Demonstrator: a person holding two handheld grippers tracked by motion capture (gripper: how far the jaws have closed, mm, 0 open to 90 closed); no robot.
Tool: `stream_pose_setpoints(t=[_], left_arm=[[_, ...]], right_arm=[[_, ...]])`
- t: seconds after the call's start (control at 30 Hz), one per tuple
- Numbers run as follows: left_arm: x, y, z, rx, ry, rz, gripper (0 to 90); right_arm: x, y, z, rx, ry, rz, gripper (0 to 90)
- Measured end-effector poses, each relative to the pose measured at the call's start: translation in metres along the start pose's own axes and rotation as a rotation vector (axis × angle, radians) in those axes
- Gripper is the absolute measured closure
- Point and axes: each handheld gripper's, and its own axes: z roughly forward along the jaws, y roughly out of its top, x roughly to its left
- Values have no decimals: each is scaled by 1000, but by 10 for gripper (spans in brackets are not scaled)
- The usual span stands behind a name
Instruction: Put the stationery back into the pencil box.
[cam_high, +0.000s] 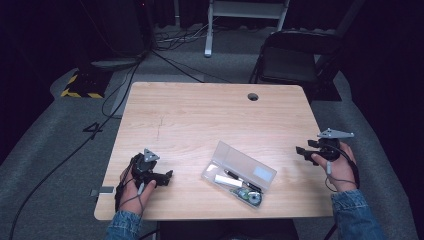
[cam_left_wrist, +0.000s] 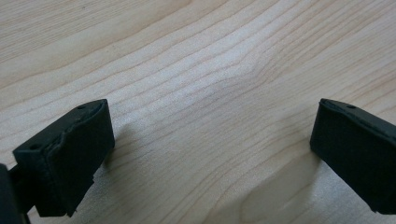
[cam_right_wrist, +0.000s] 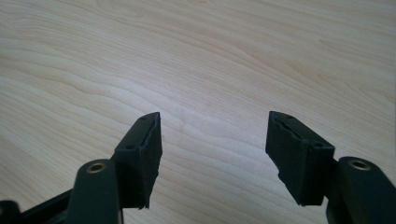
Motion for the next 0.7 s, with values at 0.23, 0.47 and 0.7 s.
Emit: stream_pose_setpoints(t=[0.23, 0.47, 0.7], left_arm=[[0, 0, 0, 0, 0, -2, 1], [0, 0, 0, 0, 1, -1, 2], [0, 0, 0, -1, 2, 0, 1]], right_arm=[[-9, -16, 19, 33, -34, 13, 356], [-9, -31, 39, 72, -38, 17, 349], [-5, -38, 47, 13, -26, 21, 232]])
